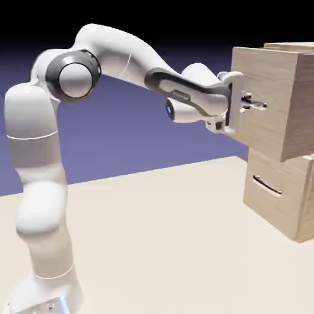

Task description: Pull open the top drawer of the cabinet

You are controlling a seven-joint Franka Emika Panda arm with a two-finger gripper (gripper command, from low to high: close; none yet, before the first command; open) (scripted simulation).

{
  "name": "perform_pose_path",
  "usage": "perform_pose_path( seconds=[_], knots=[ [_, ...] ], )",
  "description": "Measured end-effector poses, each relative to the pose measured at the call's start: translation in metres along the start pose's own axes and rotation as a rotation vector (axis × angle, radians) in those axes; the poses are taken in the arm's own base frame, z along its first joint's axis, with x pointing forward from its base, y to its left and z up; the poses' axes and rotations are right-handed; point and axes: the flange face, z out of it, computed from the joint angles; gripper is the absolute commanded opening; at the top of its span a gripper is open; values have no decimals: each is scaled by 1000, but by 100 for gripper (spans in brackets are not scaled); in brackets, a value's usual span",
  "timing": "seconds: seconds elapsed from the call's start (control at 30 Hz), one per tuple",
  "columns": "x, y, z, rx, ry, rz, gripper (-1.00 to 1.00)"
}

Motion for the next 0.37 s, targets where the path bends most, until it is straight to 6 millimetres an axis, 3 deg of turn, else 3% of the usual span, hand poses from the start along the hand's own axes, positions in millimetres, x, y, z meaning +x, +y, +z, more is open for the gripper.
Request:
perform_pose_path(
  seconds=[0.27,0.3,0.37],
  knots=[
    [0,0,-92,0,0,0,-100],
    [0,0,-93,0,-1,0,100],
    [0,0,-93,-1,0,0,100]
  ],
)
